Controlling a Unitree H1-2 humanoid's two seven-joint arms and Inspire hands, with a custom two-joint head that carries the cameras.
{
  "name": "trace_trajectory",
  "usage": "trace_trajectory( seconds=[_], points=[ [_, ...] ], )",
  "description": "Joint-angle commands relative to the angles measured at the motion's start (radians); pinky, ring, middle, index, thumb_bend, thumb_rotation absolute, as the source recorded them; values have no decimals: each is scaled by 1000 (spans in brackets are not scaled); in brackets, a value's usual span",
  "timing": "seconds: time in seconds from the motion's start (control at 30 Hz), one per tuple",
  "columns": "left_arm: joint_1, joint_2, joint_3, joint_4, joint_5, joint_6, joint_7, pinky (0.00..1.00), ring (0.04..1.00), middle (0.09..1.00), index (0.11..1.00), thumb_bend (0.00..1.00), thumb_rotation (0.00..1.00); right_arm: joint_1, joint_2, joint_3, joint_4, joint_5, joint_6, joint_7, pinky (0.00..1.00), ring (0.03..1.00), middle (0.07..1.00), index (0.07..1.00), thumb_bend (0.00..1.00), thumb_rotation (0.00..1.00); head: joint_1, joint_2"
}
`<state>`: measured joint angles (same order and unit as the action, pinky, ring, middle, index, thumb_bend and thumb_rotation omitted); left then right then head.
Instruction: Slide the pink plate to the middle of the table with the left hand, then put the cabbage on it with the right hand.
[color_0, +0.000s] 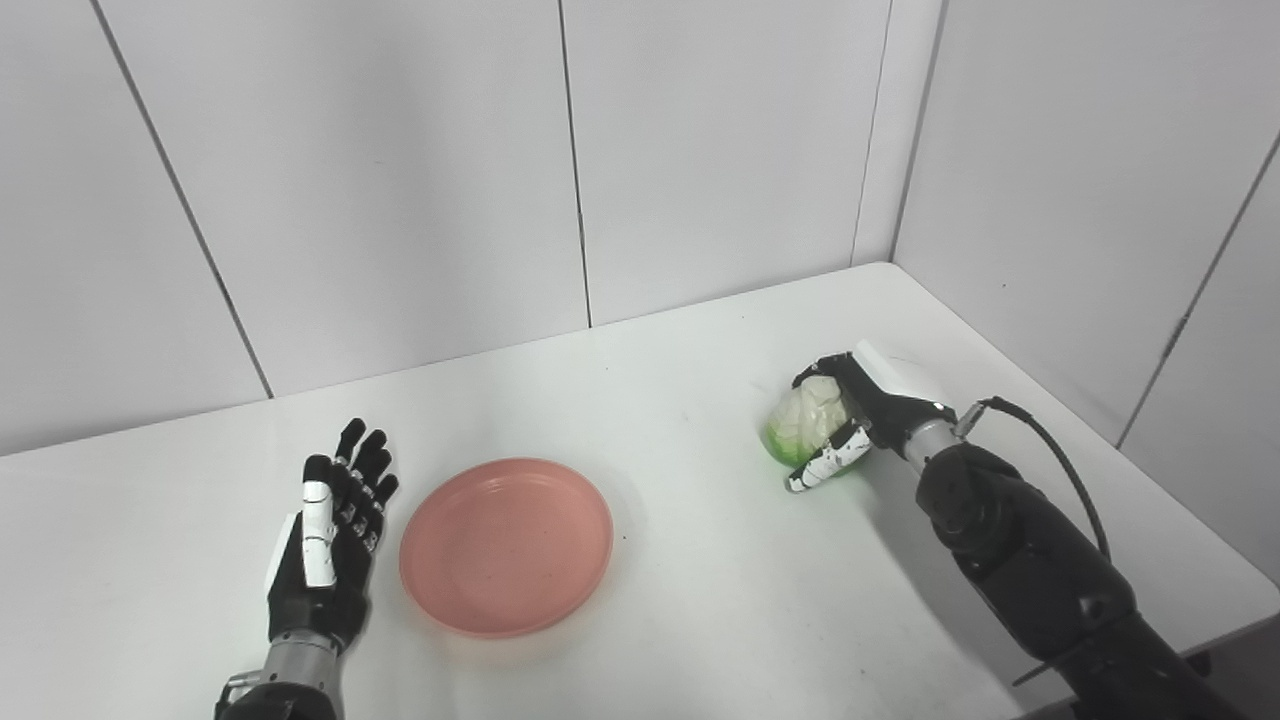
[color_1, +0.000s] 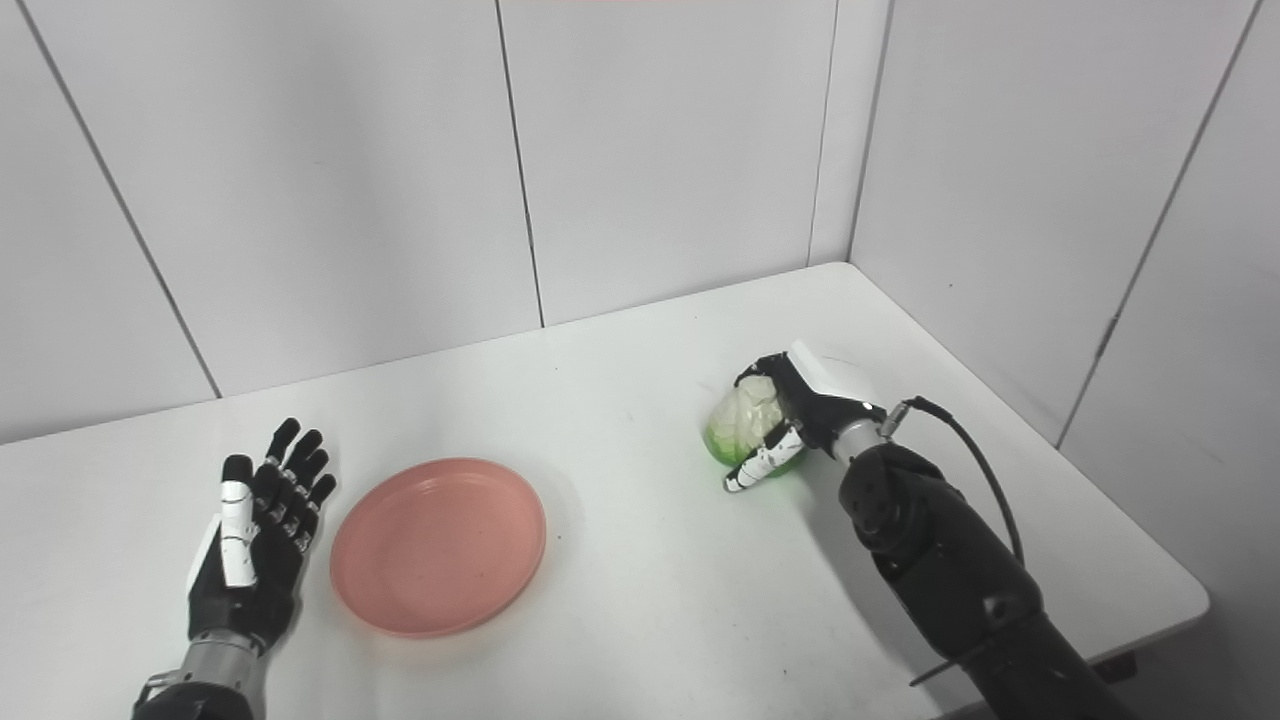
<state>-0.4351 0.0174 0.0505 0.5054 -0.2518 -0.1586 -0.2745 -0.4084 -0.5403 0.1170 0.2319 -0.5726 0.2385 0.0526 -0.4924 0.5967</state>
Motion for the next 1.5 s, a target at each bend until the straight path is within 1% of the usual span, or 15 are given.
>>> trace_trajectory(
  seconds=[0.0, 0.07, 0.27, 0.37, 0.4, 0.43, 0.47, 0.5, 0.53, 0.57, 0.73, 0.87, 1.17, 1.27, 1.47],
  points=[
    [46, -3, -7, 24, 1, -5, -13, 1000, 1000, 981, 974, 783, 1000, -25, -18, -10, -16, -14, -38, -39, 433, 466, 517, 454, 518, 0, 4, 0],
    [47, -4, -7, 23, -2, -4, -14, 1000, 1000, 983, 976, 782, 1000, -27, -16, -10, -20, -19, -40, -54, 457, 473, 519, 448, 518, 0, 9, 0],
    [52, -11, -12, 14, 9, -2, 0, 1000, 1000, 978, 971, 792, 1000, -19, 4, -17, -74, -20, -79, -111, 395, 447, 529, 469, 517, 0, 47, 6],
    [60, -23, -17, -4, 23, 1, 23, 1000, 984, 961, 958, 794, 1000, -12, 25, -23, -159, -13, -72, -105, 369, 439, 527, 476, 517, 0, 116, 21],
    [62, -27, -18, -8, 26, 3, 28, 997, 977, 953, 950, 791, 1000, -12, 35, -24, -187, -6, -77, -104, 374, 440, 526, 476, 517, 0, 116, 21],
    [65, -32, -22, -16, 31, 8, 35, 994, 972, 949, 946, 793, 1000, -12, 45, -27, -213, 8, -87, -100, 384, 443, 526, 474, 517, 0, 154, 27],
    [68, -34, -27, -22, 39, 11, 41, 995, 971, 948, 945, 797, 1000, -12, 58, -29, -238, 22, -95, -97, 393, 447, 527, 471, 517, 0, 154, 27],
    [72, -38, -33, -30, 47, 14, 46, 998, 971, 947, 945, 802, 1000, -12, 70, -32, -260, 37, -105, -94, 399, 449, 527, 470, 517, 0, 195, 32],
    [75, -40, -37, -35, 53, 16, 50, 999, 972, 948, 947, 804, 1000, -12, 78, -34, -273, 47, -112, -92, 404, 451, 527, 469, 517, 0, 202, 33],
    [80, -46, -42, -47, 61, 23, 57, 1000, 973, 949, 948, 804, 1000, -17, 98, -29, -296, 57, -118, -87, 406, 452, 527, 468, 517, 0, 251, 39],
    [91, -70, -54, -78, 81, 42, 83, 1000, 984, 962, 963, 777, 1000, -51, 188, 12, -335, 83, -158, -69, 406, 454, 523, 466, 518, 0, 361, 42],
    [92, -80, -59, -81, 105, 34, 100, 1000, 999, 977, 974, 781, 1000, -82, 251, 63, -282, 87, -224, -68, 396, 450, 520, 470, 518, 0, 421, 36],
    [84, -100, -56, -58, 112, 3, 121, 1000, 1000, 988, 988, 763, 1000, -131, 348, 146, -126, 74, -324, -76, 375, 440, 513, 482, 518, 0, 477, 33],
    [82, -103, -59, -52, 121, -2, 130, 1000, 1000, 987, 988, 766, 1000, -137, 363, 163, -75, 74, -348, -74, 386, 441, 512, 482, 518, 0, 480, 34],
    [84, -107, -65, -58, 141, -3, 143, 994, 996, 981, 981, 776, 1000, -147, 381, 194, 1, 33, -341, -71, 369, 439, 513, 484, 517, 0, 484, 37]
  ],
)
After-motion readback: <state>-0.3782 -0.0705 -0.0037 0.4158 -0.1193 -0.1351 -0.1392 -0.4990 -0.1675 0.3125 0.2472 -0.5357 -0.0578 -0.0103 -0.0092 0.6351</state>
